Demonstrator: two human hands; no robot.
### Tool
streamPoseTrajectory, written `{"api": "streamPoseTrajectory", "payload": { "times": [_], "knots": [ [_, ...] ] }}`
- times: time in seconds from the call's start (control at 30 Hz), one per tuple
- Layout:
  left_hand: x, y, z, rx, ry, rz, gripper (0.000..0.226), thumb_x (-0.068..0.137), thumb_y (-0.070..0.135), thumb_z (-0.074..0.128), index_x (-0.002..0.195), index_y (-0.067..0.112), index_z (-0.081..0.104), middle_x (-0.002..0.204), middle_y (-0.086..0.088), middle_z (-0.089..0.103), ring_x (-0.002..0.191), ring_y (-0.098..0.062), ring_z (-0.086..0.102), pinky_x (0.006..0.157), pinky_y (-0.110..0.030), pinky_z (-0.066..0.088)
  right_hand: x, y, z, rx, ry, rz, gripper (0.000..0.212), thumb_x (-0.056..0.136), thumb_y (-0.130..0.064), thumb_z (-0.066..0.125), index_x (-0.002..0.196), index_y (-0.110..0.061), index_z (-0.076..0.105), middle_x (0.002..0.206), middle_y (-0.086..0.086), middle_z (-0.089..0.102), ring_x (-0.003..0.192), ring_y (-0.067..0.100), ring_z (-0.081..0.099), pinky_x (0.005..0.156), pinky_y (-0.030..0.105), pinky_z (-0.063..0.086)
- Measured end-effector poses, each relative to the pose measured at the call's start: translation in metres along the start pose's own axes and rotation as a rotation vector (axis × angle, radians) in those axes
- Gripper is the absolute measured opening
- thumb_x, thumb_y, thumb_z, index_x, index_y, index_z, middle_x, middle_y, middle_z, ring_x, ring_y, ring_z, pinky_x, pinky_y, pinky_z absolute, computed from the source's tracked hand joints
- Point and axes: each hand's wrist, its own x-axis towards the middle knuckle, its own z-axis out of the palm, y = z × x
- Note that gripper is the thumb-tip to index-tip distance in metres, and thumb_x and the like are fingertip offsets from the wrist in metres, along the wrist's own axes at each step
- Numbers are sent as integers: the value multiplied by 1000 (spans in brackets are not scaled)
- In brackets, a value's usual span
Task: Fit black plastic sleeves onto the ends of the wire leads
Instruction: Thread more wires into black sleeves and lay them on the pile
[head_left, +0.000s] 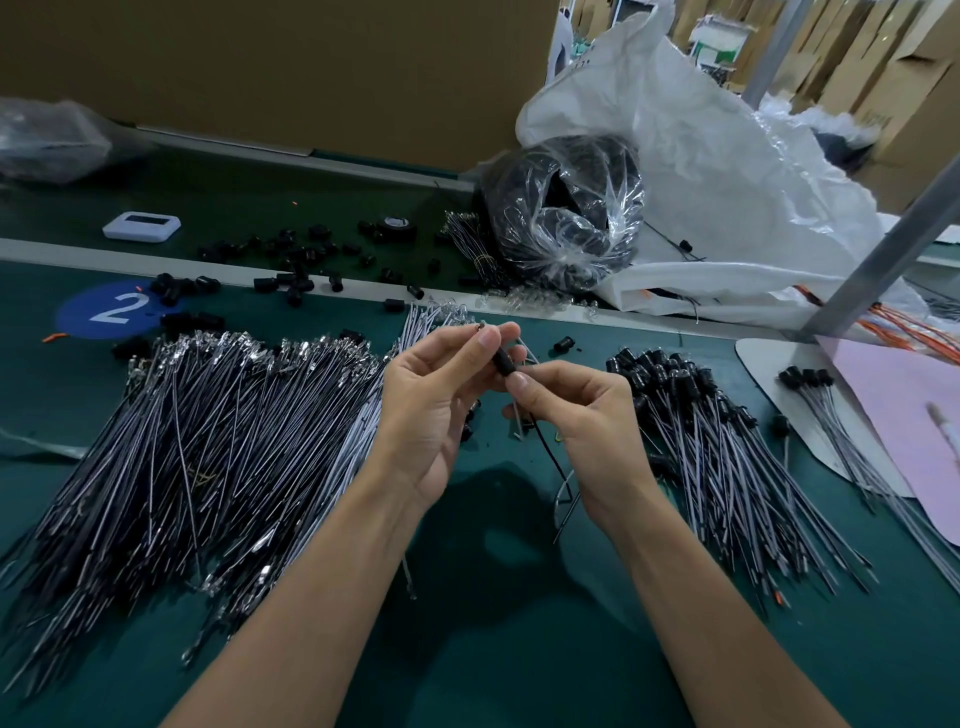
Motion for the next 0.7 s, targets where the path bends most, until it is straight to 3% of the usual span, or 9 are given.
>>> {"api": "streamPoseTrajectory", "payload": {
  "times": [0.17, 0.37, 0.5, 0.7],
  "knots": [
    [2, -1, 0, -30, -11, -6, 9, 73, 11, 69, 72, 14, 77, 89, -9, 76, 79, -21, 72, 71, -30, 59, -1, 3, 2, 85, 17, 8, 8, 83, -2, 69, 82, -7, 76, 84, 15, 74, 71, 20, 63, 71, 30, 53],
    [4, -3, 0, 40, 52, 60, 17, 63, 22, 78, 76, 12, 79, 87, -7, 75, 75, -18, 70, 71, -28, 57, -1, 3, 0, 72, 20, -11, 9, 83, -2, 69, 82, -8, 76, 81, 10, 74, 65, 15, 62, 68, 26, 53],
    [5, -6, -1, 44, 93, 50, 17, 68, 17, 75, 81, 7, 78, 87, -10, 75, 76, -19, 69, 73, -29, 57, -1, 5, 1, 31, 13, -58, 11, 84, 2, 68, 83, -7, 75, 80, 11, 74, 65, 18, 62, 67, 23, 53],
    [4, -5, -2, 42, 114, 18, 16, 70, 12, 73, 83, 4, 78, 86, -13, 75, 81, -22, 71, 75, -30, 58, 0, 7, 2, -61, 23, -116, 16, 85, 3, 68, 83, -11, 74, 77, 14, 72, 65, 19, 63, 68, 32, 55]
  ]
}}
